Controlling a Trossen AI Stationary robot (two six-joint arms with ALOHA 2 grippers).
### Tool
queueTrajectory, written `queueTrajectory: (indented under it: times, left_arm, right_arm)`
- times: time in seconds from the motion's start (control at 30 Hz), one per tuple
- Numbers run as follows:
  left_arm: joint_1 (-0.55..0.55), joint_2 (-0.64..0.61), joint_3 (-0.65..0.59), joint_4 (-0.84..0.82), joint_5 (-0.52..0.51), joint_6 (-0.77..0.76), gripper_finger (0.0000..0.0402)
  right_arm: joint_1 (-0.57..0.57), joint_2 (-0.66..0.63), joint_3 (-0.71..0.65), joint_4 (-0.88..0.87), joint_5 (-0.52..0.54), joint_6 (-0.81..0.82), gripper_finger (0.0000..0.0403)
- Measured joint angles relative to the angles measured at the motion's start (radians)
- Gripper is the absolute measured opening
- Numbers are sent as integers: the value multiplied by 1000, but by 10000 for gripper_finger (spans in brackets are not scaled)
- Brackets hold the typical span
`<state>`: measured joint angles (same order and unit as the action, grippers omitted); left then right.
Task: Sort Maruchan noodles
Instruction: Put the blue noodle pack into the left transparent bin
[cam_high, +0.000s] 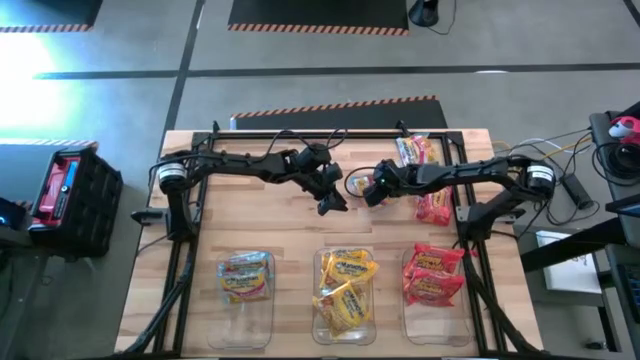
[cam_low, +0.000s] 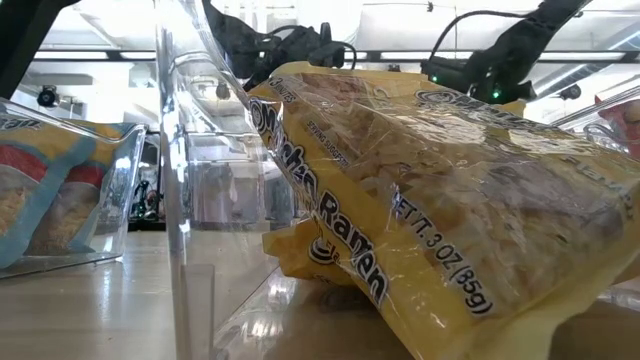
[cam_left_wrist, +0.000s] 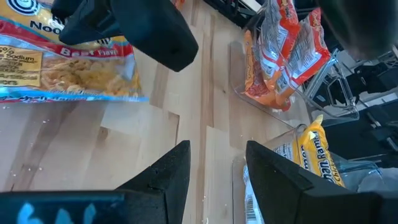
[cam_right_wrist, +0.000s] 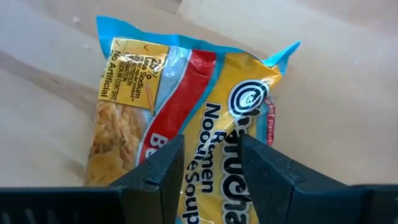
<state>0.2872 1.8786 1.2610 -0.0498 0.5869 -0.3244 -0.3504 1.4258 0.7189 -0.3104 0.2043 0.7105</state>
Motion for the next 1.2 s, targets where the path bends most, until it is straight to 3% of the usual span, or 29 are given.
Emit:
queueTrajectory:
  times: [0.4,0.5,0.6,0.77,0.83,1.2]
  left_arm:
    - [-3,0,0,-3,21,-18,139]
    - [-3,0,0,-3,28,-25,139]
    - [-4,0,0,-3,28,-26,139]
    - [-4,0,0,-12,33,-26,139]
    - [-4,0,0,-11,33,-26,139]
    - [-6,0,-1,2,33,-26,139]
  right_arm:
    - [-1,5,-6,148,20,-722,146]
    - [-1,0,8,161,20,-777,146]
    - [-1,-19,76,112,23,-654,146]
    - [-1,-31,204,-153,23,-171,146]
    - [11,-24,228,-226,25,-50,146]
    - [49,22,205,-270,22,166,146]
